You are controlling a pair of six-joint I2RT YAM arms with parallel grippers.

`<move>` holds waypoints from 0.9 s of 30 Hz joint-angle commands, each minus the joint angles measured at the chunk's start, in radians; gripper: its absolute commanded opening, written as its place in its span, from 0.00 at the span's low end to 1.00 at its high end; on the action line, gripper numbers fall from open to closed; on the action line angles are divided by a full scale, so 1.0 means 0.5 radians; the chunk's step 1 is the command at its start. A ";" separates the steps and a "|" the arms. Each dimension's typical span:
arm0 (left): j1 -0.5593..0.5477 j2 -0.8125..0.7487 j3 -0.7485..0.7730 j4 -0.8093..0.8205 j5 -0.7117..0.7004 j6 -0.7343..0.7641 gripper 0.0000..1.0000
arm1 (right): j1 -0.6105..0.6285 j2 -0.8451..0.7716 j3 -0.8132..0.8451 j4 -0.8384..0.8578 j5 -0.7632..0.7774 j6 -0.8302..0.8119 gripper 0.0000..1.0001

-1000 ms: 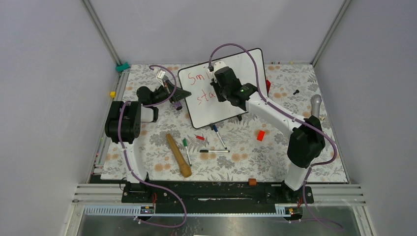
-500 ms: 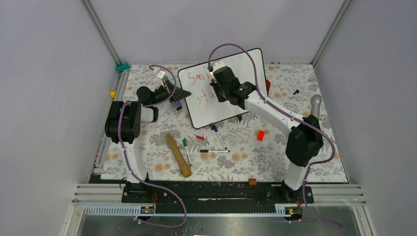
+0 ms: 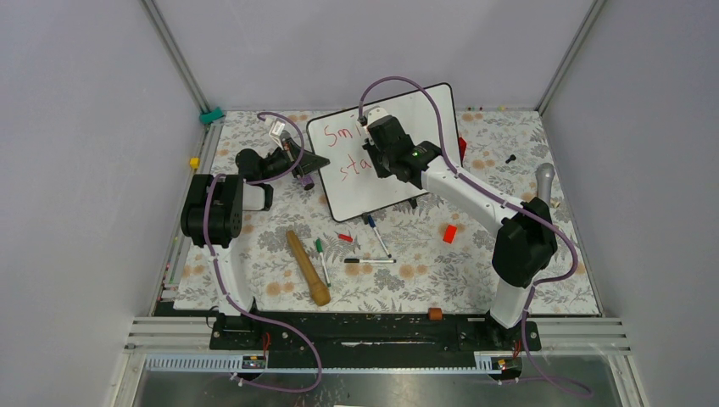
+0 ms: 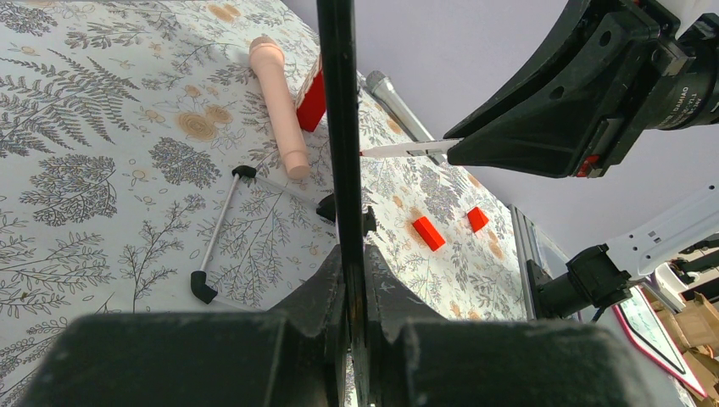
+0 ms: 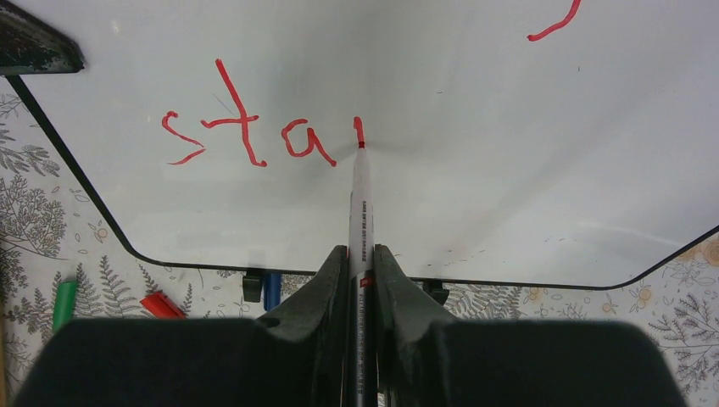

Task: Write a sentence on the whiteboard

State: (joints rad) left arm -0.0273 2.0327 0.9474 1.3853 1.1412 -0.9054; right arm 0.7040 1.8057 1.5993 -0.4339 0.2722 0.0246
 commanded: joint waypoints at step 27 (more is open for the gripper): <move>-0.029 -0.002 0.013 0.186 0.220 0.206 0.00 | -0.058 0.104 0.245 -0.023 0.095 0.005 0.00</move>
State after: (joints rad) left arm -0.0273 2.0327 0.9474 1.3830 1.1404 -0.9054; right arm 0.6888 1.8381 1.6802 -0.4812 0.2977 0.0265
